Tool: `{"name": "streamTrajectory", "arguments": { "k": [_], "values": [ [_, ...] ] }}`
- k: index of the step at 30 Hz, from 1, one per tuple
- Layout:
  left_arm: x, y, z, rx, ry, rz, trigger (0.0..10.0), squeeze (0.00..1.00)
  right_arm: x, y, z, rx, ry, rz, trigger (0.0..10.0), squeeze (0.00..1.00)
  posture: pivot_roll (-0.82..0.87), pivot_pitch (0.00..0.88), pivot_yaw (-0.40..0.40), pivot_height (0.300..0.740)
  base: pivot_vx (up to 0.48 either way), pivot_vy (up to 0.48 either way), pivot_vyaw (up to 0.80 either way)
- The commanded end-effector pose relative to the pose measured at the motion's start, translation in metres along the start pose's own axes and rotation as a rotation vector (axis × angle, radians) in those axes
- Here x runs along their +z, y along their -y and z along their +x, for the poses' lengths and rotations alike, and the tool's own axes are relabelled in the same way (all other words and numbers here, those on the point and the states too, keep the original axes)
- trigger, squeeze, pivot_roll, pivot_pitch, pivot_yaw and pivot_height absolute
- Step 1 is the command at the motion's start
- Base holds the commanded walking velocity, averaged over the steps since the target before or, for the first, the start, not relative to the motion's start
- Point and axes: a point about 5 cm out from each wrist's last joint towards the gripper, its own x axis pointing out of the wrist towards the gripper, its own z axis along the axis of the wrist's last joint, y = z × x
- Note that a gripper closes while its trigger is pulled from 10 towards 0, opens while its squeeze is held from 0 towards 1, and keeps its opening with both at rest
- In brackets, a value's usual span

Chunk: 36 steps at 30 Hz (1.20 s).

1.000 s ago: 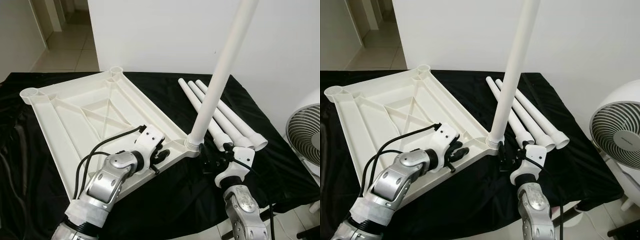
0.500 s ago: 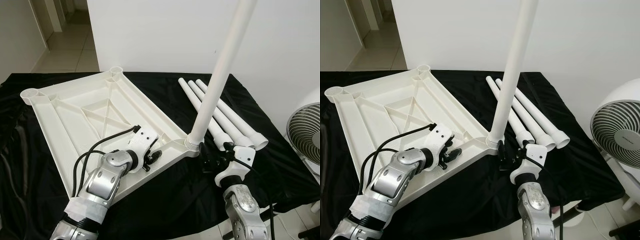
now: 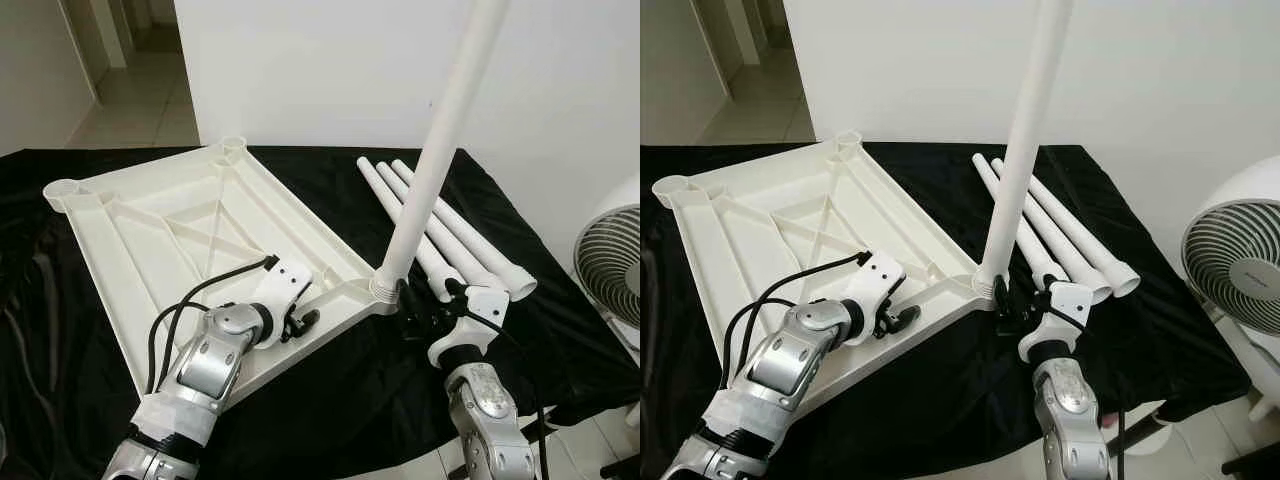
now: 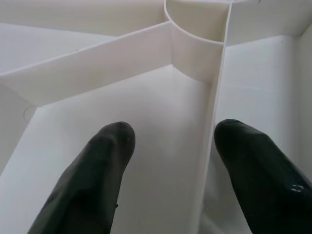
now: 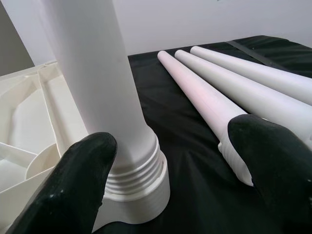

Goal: Building children table

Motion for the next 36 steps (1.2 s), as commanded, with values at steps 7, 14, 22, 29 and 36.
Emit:
{"name": "streamTrajectory", "arguments": {
  "k": [7,14,22,29,36],
  "values": [
    [-0.014,-0.016,0.001,0.283,-0.065,-0.024,0.0,0.0,-0.002,-0.001,0.001,0.0,-0.005,0.001,10.0,0.0,-0.03,0.016,-0.005,0.74,0.0,0.0,0.0],
    [-0.011,-0.022,0.002,0.331,-0.05,-0.042,0.0,0.0,0.0,0.0,0.003,-0.007,0.002,0.006,10.0,0.0,-0.03,0.021,-0.004,0.74,0.0,0.0,0.0],
    [0.001,-0.026,0.008,0.379,-0.017,-0.069,0.0,0.0,0.001,-0.003,0.005,-0.013,0.007,0.015,10.0,0.0,-0.03,0.035,-0.002,0.74,0.0,0.0,0.0],
    [0.015,-0.026,0.017,0.395,0.019,-0.075,0.0,0.0,0.001,-0.003,0.005,-0.024,0.01,0.018,10.0,0.0,-0.04,0.041,0.002,0.74,0.0,0.0,0.0],
    [0.036,-0.022,0.026,0.349,0.095,-0.069,10.0,0.0,0.002,-0.002,0.006,-0.034,0.016,0.016,10.0,0.0,-0.04,0.045,0.007,0.74,0.0,0.0,0.0]
  ]
}}
